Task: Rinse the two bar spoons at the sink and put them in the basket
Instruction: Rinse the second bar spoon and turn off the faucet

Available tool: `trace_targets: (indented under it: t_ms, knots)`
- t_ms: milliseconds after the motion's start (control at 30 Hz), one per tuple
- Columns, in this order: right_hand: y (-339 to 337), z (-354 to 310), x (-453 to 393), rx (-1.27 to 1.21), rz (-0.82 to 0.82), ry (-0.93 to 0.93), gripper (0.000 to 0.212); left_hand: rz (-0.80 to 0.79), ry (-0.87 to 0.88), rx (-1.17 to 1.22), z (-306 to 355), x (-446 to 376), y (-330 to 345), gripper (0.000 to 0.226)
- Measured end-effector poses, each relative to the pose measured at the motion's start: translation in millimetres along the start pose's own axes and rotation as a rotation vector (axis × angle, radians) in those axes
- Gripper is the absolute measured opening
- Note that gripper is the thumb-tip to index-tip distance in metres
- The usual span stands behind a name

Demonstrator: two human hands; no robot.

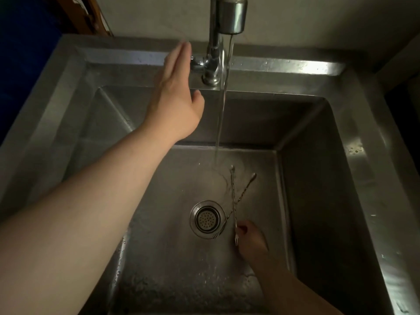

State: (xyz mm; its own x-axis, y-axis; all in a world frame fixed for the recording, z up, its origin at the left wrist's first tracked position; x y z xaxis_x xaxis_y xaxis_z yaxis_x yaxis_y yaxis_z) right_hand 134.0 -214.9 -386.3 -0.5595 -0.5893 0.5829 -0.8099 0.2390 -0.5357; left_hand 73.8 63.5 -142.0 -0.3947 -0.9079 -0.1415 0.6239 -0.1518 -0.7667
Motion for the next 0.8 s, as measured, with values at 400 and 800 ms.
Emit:
trace_targets:
  t_ms: [400, 800]
  knots:
    - [2.9, -2.0, 10.2, 0.501, -0.062, -0.073, 0.060, -0.057, 0.001, 0.016, 0.8, -4.9, 1.3, 0.072]
    - [-3.0, 7.3, 8.5, 0.492, -0.152, -0.063, 0.069, -0.058, 0.016, -0.040, -2.5, 7.9, 1.5, 0.077]
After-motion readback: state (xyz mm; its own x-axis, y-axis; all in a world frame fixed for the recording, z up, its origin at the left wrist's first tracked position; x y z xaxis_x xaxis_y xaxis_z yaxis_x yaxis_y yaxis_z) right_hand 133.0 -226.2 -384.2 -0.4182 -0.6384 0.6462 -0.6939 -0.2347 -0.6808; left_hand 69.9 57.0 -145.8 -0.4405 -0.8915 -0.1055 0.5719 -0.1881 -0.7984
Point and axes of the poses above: each hand's wrist, its own x-axis away from the middle knuckle, its own y-axis out of the palm, z = x × y, the point moved 2 cm from there along -x, towards the middle knuckle, and after that the axes turned 10 degrees about -y, right-handed, at the moved point
